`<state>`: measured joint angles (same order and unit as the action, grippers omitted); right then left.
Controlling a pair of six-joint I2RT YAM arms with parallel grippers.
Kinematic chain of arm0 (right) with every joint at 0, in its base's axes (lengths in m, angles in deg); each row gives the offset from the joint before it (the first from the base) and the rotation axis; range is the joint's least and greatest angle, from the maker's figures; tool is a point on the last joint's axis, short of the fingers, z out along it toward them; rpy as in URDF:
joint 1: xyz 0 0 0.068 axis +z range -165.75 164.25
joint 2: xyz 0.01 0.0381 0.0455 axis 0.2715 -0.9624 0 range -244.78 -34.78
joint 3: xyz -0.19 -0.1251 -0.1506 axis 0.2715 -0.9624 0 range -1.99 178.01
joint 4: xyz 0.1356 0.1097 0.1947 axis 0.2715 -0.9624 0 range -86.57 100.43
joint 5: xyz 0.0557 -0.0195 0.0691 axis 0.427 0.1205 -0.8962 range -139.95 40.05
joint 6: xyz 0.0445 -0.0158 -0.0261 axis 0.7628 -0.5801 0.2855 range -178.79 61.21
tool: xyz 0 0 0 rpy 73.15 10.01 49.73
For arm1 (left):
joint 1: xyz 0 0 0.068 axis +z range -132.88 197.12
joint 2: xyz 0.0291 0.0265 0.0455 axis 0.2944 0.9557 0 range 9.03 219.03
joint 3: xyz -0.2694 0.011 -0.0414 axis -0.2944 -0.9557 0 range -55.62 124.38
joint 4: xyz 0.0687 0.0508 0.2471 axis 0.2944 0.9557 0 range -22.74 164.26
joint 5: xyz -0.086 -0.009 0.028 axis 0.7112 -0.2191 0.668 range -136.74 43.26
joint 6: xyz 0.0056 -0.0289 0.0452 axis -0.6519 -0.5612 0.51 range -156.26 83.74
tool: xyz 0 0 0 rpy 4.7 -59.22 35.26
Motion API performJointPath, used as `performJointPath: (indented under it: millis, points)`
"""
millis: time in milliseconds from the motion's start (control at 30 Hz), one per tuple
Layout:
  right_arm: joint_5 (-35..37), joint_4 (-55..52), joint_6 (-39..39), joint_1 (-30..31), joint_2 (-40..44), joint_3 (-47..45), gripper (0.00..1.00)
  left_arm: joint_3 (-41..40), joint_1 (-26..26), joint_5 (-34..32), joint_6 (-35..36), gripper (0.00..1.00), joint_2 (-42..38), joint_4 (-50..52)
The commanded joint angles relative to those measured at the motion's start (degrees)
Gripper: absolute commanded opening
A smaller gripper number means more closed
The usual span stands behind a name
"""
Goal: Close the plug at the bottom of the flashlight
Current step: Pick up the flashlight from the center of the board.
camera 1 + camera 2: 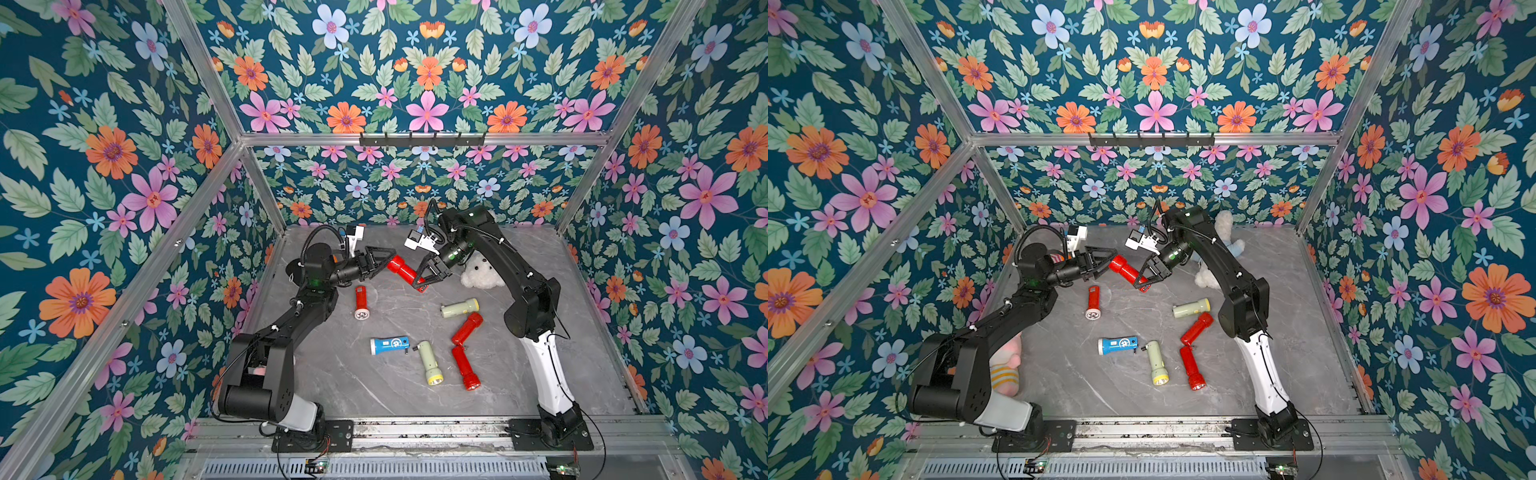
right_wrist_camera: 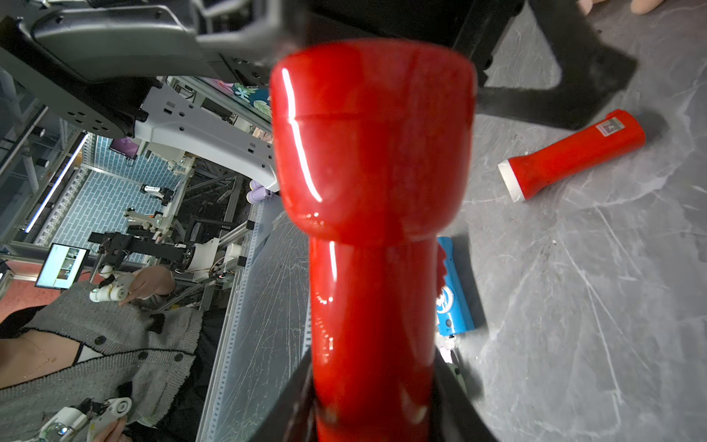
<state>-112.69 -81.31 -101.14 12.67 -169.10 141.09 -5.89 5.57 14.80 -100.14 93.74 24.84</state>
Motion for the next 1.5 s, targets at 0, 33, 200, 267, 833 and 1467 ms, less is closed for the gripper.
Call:
performJointPath:
  millis: [0, 33, 200, 267, 833, 1467]
  points:
    - [-1.0, -6.7, -0.7, 0.0, -1.1, 1.1, 0.13, 0.2, -0.5, -0.2, 1.4, 0.86, -1.3, -1.5]
    - [-1.1, -7.1, -0.7, 0.0, -1.6, 1.6, 0.13, 0.3, -0.7, -0.3, 1.8, 0.87, -1.5, -1.2]
    - [-1.4, -7.2, -0.7, 0.0, -2.2, 2.5, 0.13, 0.8, -2.0, -0.5, 2.2, 0.85, -1.3, -0.3]
    - [-1.6, -7.3, -0.8, 0.0, -2.1, 2.8, 0.13, 0.7, -2.2, -0.6, 2.7, 0.84, -0.8, 0.7]
    - [-3.4, -8.5, -1.5, 0.1, -2.5, 3.3, 0.13, 0.1, -3.1, -3.8, 3.9, 0.32, -1.4, 3.3]
    - [-6.7, 0.1, 6.2, -1.1, -3.8, 2.5, 0.31, -3.6, -3.4, -17.9, -1.1, 0.12, -6.9, 6.8]
